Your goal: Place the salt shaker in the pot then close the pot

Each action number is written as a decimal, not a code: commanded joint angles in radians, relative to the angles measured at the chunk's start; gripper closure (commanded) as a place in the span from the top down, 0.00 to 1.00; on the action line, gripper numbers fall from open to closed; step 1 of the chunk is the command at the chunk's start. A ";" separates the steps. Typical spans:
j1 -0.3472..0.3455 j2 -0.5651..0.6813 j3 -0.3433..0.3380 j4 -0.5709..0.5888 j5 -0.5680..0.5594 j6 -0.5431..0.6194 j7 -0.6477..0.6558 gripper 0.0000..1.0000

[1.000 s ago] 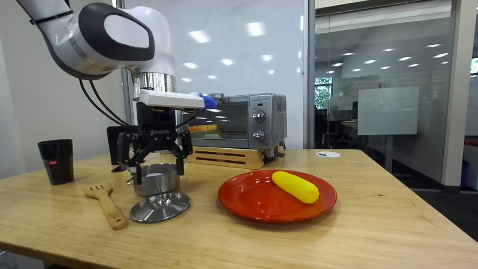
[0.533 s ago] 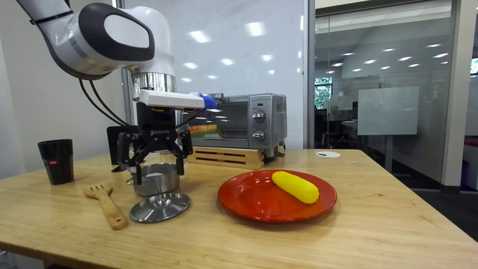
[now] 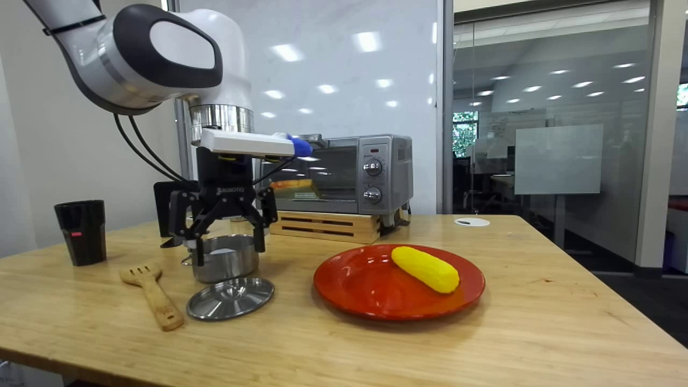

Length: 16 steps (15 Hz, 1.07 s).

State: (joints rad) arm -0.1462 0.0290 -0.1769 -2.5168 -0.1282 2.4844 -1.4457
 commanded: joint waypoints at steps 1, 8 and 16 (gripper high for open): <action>-0.008 -0.001 0.009 0.001 -0.001 -0.002 0.001 1.00; -0.013 0.004 0.004 0.017 -0.011 -0.010 -0.014 1.00; -0.017 0.018 0.002 0.008 -0.009 0.017 -0.025 1.00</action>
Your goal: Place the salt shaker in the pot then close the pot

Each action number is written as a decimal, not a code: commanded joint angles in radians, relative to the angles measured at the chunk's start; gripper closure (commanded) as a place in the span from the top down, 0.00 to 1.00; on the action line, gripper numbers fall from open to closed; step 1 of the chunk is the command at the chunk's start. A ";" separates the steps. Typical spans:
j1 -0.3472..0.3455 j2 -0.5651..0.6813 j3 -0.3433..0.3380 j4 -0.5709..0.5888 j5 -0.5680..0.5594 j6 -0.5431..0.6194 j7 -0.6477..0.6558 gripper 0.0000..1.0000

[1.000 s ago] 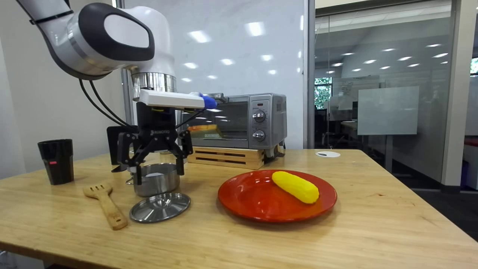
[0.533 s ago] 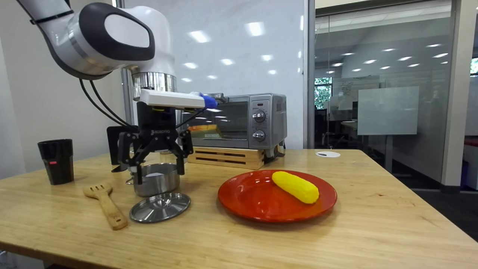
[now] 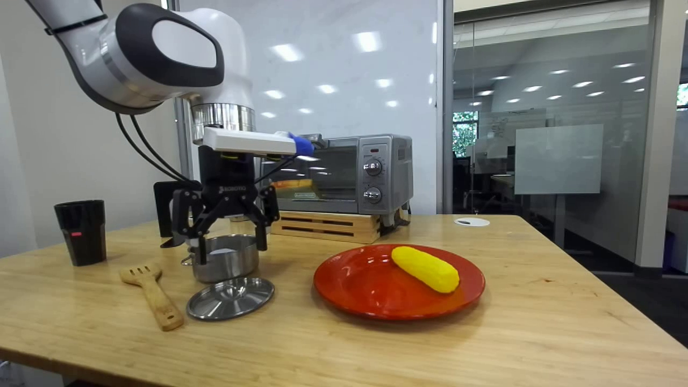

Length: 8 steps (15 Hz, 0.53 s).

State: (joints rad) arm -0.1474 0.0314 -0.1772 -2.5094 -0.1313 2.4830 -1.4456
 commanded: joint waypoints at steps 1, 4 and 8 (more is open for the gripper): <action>-0.016 0.022 0.002 -0.001 -0.008 0.026 -0.027 1.00; -0.018 0.039 0.002 -0.008 -0.018 0.046 -0.020 1.00; -0.018 0.054 0.005 -0.027 -0.048 0.085 -0.013 1.00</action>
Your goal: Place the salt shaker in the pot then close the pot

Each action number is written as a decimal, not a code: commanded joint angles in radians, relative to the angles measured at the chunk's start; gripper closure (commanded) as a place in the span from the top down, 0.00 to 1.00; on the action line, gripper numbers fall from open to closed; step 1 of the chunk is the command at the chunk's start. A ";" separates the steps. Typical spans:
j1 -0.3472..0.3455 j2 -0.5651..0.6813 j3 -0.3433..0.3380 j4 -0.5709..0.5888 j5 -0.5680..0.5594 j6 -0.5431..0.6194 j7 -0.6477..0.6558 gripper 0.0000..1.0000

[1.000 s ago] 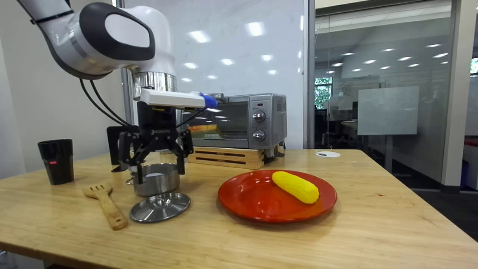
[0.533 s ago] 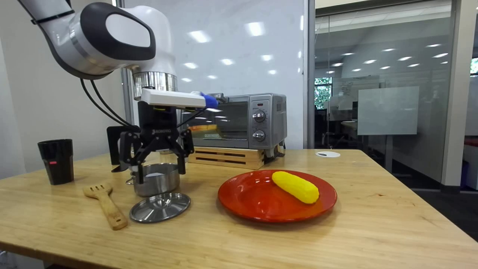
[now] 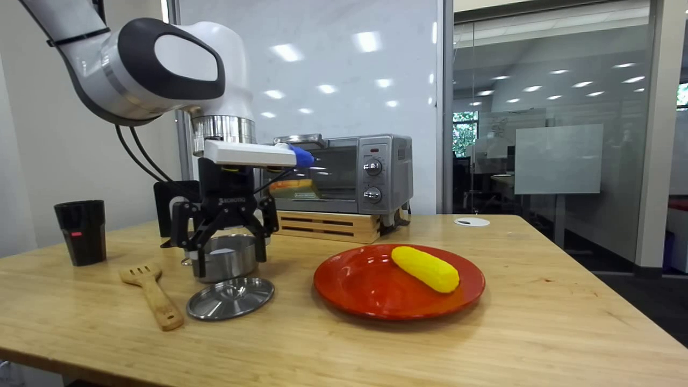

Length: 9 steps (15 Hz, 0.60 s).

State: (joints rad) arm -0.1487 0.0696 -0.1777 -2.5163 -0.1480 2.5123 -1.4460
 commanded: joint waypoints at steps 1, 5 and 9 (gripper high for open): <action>-0.016 0.019 0.006 -0.025 -0.040 0.067 -0.011 1.00; -0.017 0.023 0.005 -0.055 -0.086 0.121 -0.004 1.00; -0.018 0.006 0.004 -0.105 -0.123 0.188 -0.003 1.00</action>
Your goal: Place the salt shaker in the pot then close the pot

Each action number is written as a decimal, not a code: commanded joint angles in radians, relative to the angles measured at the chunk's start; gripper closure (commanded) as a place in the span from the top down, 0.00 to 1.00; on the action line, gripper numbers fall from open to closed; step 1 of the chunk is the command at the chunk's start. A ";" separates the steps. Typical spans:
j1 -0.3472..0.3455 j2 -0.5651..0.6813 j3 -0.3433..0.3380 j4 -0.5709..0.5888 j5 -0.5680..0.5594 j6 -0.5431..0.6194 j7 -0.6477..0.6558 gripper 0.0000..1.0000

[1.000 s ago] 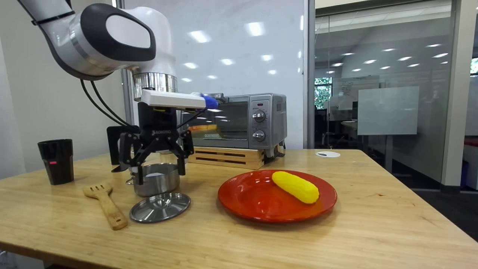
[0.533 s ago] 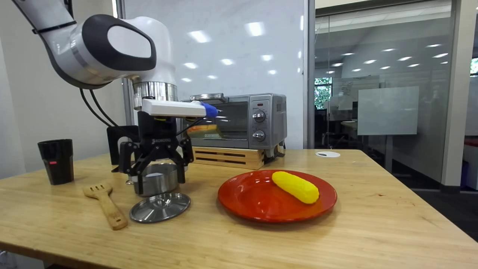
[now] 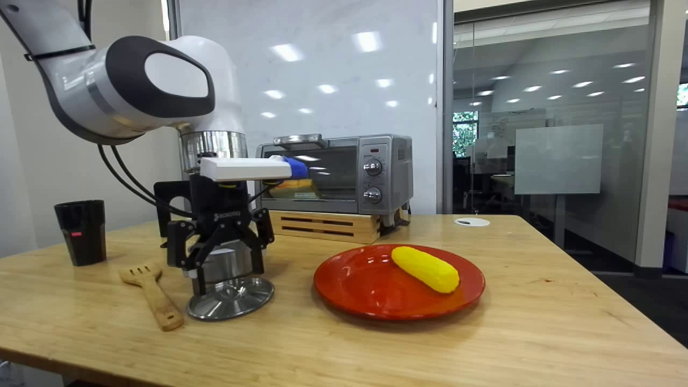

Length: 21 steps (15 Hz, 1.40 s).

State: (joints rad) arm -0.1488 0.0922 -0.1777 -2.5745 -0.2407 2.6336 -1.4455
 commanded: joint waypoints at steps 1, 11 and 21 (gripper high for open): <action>-0.018 -0.017 0.004 -0.054 -0.034 0.077 -0.002 1.00; -0.017 -0.030 0.006 -0.098 -0.025 0.148 -0.003 0.31; -0.016 -0.056 0.013 -0.093 0.012 0.126 -0.016 0.01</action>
State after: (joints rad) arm -0.1489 0.0694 -0.1774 -2.6494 -0.2503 2.7521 -1.4449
